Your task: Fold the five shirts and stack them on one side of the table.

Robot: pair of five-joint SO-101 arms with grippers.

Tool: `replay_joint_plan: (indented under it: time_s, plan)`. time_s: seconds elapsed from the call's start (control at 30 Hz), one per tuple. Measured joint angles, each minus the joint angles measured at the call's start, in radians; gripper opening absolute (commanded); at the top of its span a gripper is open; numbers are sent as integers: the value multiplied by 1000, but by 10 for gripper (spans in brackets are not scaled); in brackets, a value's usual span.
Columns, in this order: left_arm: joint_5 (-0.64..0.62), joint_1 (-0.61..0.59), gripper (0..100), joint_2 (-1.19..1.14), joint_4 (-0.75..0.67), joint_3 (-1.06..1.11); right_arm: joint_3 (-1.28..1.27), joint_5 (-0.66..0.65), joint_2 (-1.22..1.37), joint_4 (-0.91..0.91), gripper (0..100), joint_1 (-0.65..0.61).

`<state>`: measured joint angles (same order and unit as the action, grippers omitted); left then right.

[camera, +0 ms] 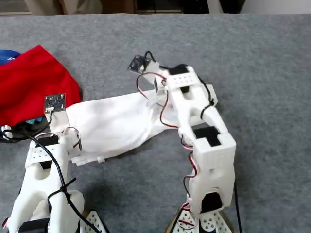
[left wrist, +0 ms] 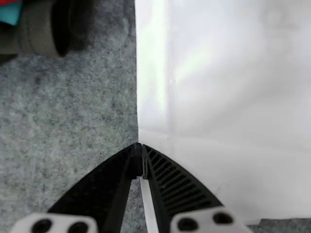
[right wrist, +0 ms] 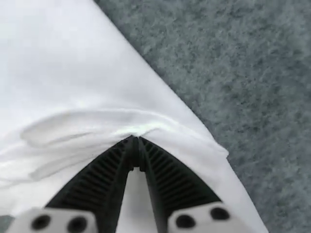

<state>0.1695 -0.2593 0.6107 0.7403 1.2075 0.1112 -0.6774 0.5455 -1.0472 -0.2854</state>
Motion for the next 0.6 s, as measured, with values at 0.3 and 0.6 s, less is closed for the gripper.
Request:
replay_joint_plan:
  time_s: [0.3, 0.6]
  plan:
    - [0, 0, 20, 0, 0, 0, 411, 26, 6, -353, 2, -11]
    - [0, 0, 20, 0, 0, 0, 436, -29, 6, -583, 1, -15]
